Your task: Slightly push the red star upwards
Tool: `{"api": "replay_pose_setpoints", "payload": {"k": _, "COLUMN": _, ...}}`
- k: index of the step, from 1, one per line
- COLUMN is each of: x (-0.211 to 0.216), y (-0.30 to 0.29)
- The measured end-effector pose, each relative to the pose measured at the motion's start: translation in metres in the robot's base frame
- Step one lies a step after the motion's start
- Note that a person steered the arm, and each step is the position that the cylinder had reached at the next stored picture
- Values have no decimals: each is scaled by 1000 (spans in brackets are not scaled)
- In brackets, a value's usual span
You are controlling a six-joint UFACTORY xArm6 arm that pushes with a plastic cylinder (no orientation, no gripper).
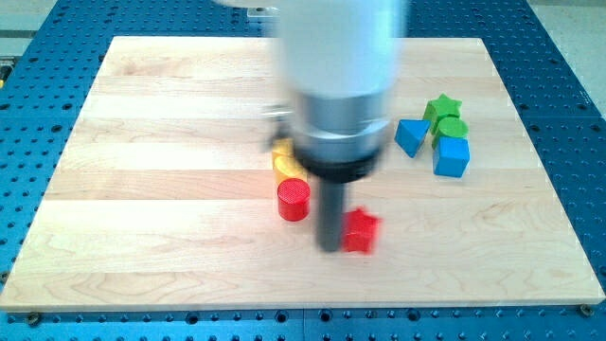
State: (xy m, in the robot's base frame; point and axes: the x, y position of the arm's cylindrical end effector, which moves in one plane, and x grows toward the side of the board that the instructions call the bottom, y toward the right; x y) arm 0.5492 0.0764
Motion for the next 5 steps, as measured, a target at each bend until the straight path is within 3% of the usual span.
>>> {"api": "replay_pose_setpoints", "payload": {"k": 1, "x": 14, "y": 17}}
{"api": "replay_pose_setpoints", "payload": {"k": 2, "x": 62, "y": -10}}
{"api": "replay_pose_setpoints", "payload": {"k": 3, "x": 59, "y": 72}}
{"api": "replay_pose_setpoints", "payload": {"k": 5, "x": 9, "y": 117}}
